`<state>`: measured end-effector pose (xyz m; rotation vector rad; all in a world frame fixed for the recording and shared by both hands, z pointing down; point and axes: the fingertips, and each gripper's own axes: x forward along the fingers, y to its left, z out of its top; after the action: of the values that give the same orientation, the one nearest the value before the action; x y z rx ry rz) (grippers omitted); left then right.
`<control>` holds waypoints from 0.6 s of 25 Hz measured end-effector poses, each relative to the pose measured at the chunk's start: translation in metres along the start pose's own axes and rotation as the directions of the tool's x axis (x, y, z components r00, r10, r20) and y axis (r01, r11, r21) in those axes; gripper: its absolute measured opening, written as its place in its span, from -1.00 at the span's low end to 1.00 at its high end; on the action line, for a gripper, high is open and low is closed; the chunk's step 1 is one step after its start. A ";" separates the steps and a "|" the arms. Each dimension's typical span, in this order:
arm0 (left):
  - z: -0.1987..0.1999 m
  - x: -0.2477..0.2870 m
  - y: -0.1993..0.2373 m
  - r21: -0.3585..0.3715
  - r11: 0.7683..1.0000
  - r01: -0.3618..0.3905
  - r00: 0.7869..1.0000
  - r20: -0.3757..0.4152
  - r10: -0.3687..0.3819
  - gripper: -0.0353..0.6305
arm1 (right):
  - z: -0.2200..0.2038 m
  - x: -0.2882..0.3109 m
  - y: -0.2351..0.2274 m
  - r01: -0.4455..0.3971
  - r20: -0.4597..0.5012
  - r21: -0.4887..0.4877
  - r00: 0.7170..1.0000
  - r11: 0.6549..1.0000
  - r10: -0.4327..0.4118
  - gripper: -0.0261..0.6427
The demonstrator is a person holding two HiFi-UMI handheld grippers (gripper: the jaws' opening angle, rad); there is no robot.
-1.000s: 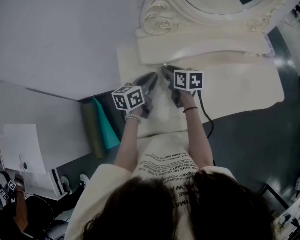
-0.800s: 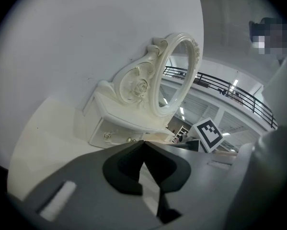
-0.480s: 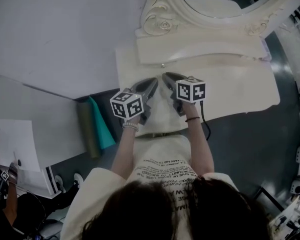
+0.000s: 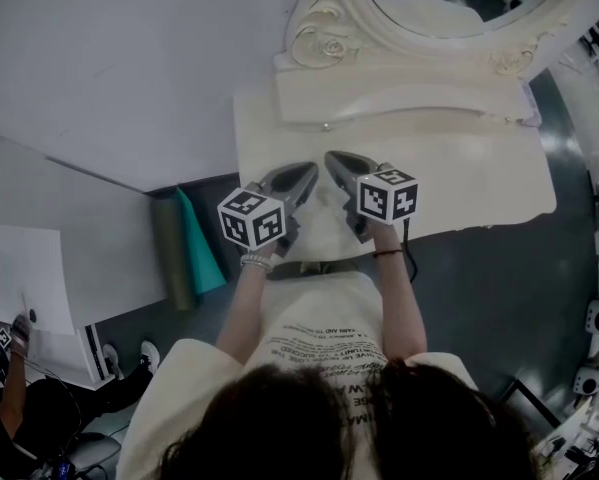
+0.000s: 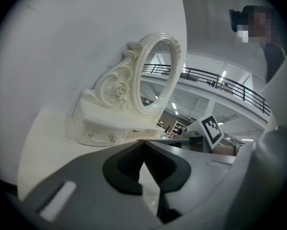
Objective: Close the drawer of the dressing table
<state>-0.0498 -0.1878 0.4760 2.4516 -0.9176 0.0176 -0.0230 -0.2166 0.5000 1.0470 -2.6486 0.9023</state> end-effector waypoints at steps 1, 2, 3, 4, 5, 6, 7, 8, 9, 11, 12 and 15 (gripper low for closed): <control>0.000 -0.001 -0.001 0.005 1.000 0.000 1.000 0.000 0.000 -0.88 | 0.001 -0.001 0.002 -0.003 0.008 -0.011 1.000 1.000 0.003 -0.91; 0.000 -0.001 -0.001 0.010 1.000 0.000 1.000 -0.002 0.000 -0.88 | 0.003 -0.002 0.003 -0.004 0.015 -0.020 1.000 1.000 0.004 -0.91; 0.000 -0.001 -0.002 0.013 1.000 0.000 1.000 -0.003 0.000 -0.88 | 0.004 -0.003 0.004 -0.005 0.022 -0.027 1.000 1.000 0.006 -0.91; 0.001 -0.001 -0.002 0.016 1.000 0.001 1.000 -0.004 -0.001 -0.88 | 0.005 -0.004 0.005 -0.007 0.028 -0.033 1.000 0.999 0.008 -0.91; 0.001 -0.001 -0.002 0.017 1.000 0.001 1.000 -0.005 -0.001 -0.88 | 0.006 -0.004 0.006 -0.009 0.034 -0.036 0.999 0.999 0.010 -0.91; 0.001 -0.001 -0.002 0.018 1.000 0.001 1.000 -0.004 -0.001 -0.88 | 0.007 -0.004 0.006 -0.012 0.039 -0.037 0.999 0.999 0.013 -0.91; 0.001 -0.002 -0.002 0.020 1.000 0.000 1.000 -0.002 0.000 -0.88 | 0.008 -0.004 0.007 -0.015 0.043 -0.037 0.999 0.999 0.017 -0.91; 0.002 -0.003 -0.001 0.021 1.000 -0.001 1.000 0.000 0.001 -0.88 | 0.009 -0.004 0.008 -0.018 0.048 -0.038 0.999 0.999 0.020 -0.91; 0.002 -0.003 -0.001 0.022 1.000 -0.002 1.000 0.003 0.002 -0.88 | 0.010 -0.005 0.008 -0.021 0.052 -0.039 0.998 0.999 0.023 -0.91; 0.002 -0.004 0.000 0.021 1.000 -0.002 1.000 0.006 0.002 -0.88 | 0.012 -0.005 0.010 -0.027 0.059 -0.044 0.998 0.999 0.029 -0.91; 0.001 -0.004 0.001 0.022 1.000 -0.003 1.000 0.006 0.003 -0.88 | 0.012 -0.005 0.011 -0.031 0.063 -0.046 0.997 0.998 0.034 -0.91; 0.005 -0.005 0.001 0.029 1.000 -0.006 1.000 0.015 0.006 -0.88 | 0.015 -0.005 0.013 -0.042 0.072 -0.054 0.996 0.998 0.046 -0.91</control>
<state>-0.0555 -0.1875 0.4716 2.4792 -0.9378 0.0148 -0.0265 -0.2147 0.4799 1.0333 -2.7493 0.8132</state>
